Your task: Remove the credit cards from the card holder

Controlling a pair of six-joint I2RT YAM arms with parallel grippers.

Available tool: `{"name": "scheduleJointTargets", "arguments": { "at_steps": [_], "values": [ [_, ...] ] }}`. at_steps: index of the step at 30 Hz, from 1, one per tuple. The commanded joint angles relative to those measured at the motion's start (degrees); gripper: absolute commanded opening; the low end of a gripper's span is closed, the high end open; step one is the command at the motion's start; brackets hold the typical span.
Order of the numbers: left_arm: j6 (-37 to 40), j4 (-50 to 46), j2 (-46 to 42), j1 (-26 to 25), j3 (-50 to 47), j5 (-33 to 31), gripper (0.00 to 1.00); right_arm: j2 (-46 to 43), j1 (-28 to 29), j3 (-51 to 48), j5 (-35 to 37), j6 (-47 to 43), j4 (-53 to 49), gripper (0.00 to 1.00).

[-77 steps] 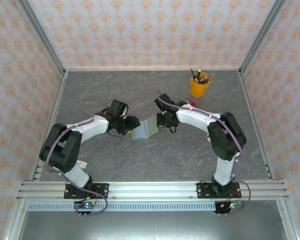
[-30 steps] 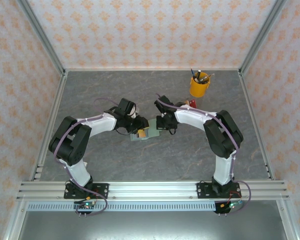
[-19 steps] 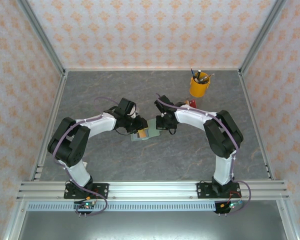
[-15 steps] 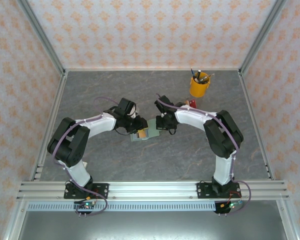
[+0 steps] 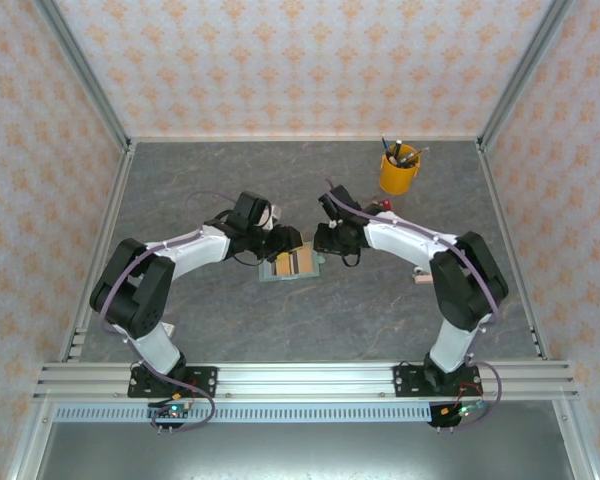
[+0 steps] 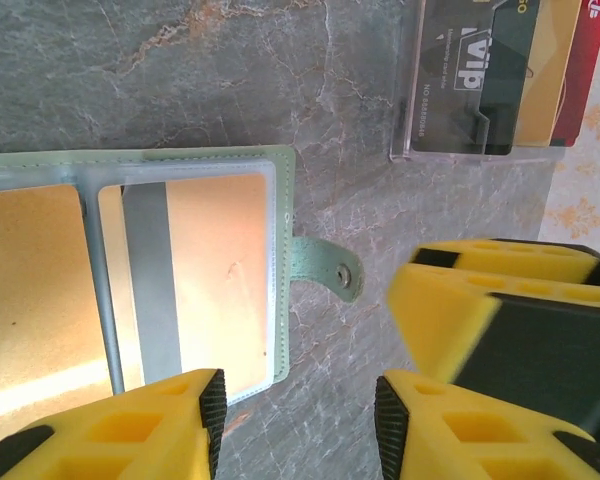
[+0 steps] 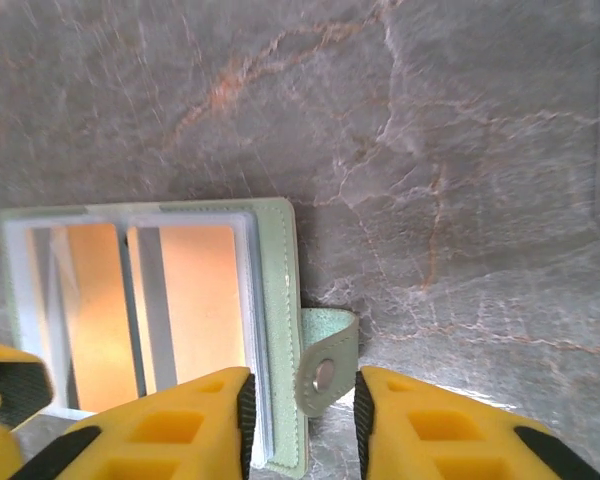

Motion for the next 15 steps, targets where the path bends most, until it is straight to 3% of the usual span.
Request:
{"name": "scheduleJointTargets", "arguments": {
  "at_steps": [1,4,7,15],
  "values": [
    [-0.6,-0.8,-3.1,0.5,-0.3,-2.8,0.47,-3.5,-0.6,-1.7,1.8,1.7,1.0,0.37],
    [0.3,-4.9,-5.8,2.1,-1.0,-8.7,0.48,-4.0,-0.6,-1.7,-1.9,0.7,1.9,0.39],
    [0.3,-7.9,-8.4,3.9,-2.6,-13.7,0.48,-2.4,-0.6,-1.2,-10.0,0.1,4.4,0.42],
    [0.4,-8.5,-9.7,5.0,-5.6,-16.3,0.43,5.6,-0.1,0.3,-25.1,6.5,13.8,0.42]
  ]
}}
